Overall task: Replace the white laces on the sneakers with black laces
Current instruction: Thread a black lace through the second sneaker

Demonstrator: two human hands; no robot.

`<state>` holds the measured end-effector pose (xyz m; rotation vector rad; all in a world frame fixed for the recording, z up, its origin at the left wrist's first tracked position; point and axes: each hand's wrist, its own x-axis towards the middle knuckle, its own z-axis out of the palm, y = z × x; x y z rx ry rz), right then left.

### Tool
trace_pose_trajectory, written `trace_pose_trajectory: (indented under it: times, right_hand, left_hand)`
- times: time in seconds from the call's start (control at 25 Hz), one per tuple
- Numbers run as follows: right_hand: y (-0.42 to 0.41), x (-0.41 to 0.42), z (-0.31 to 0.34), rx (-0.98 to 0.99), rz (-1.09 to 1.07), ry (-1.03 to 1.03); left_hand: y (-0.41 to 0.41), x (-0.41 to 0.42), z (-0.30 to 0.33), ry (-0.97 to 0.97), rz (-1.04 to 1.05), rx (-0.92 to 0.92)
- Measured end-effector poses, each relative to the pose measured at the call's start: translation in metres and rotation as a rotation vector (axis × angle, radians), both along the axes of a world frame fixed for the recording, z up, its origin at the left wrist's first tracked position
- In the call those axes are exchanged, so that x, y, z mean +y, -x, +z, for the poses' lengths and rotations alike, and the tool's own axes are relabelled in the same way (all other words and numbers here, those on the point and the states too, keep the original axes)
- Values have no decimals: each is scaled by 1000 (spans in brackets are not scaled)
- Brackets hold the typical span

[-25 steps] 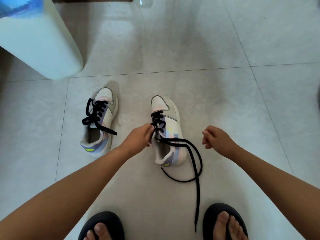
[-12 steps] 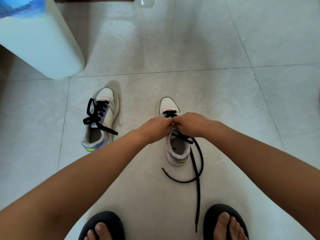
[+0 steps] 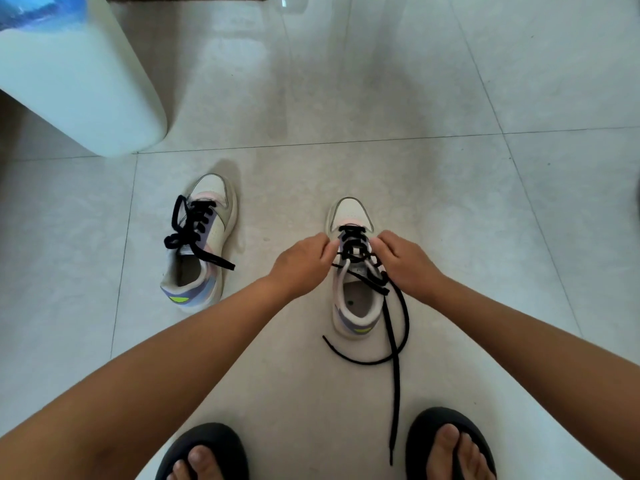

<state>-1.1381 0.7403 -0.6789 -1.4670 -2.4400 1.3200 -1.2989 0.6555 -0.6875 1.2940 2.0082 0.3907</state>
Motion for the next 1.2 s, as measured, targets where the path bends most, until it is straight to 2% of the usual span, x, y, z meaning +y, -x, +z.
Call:
trace_pose_trajectory:
  times: [0.12, 0.2, 0.24, 0.32, 0.36, 0.44, 0.52, 0.6, 0.72, 0.8, 0.92, 1.0, 1.04, 1.08, 1.16, 1.2]
  right_hand:
    - [16, 11, 1, -134, 85, 143]
    - [16, 18, 4, -116, 80, 305]
    - [12, 20, 4, -29, -7, 418]
    - [1, 11, -1, 201, -263, 605]
    - [-3, 2, -4, 294, -363, 643]
    - [-6, -9, -12, 311, -394, 569]
    - [-10, -11, -11, 203, -287, 474]
    - [-16, -9, -1, 41, -160, 463]
    - [-20, -25, 5, -211, 41, 374]
    - [-15, -36, 2, -359, 82, 224]
    - [-10, -40, 13, -614, 219, -62]
    - [-9, -42, 25, -523, 257, -164]
    - [-11, -45, 32, -406, 226, -123]
    - [-11, -49, 39, -233, 112, 7]
    - [-9, -58, 52, 100, -302, 521]
    - [-8, -62, 57, 177, -474, 747]
  left_hand:
    - [-2, 25, 9, 149, -104, -36]
    - [-2, 32, 12, 215, -153, -161]
    - [0, 30, 9, 208, -87, -301]
    - [0, 18, 4, 143, 181, -610]
    - [-2, 11, -1, 107, 286, -676]
    - [-5, 0, -10, 97, 333, -586]
    - [-7, -7, -14, 122, 287, -464]
    - [-3, -11, -9, 73, 272, -483]
    - [6, -12, -4, -79, -101, -296]
    - [0, -3, -3, -47, -347, -152]
    - [-12, 8, -15, -3, -462, -55]
    - [-16, 9, -26, -53, -421, -98]
    - [-17, 8, -30, -88, -393, -155]
    - [-18, 7, -33, -117, -352, -218]
    - [-20, 6, -35, -161, -231, -342]
    - [-20, 6, -34, -177, -165, -396]
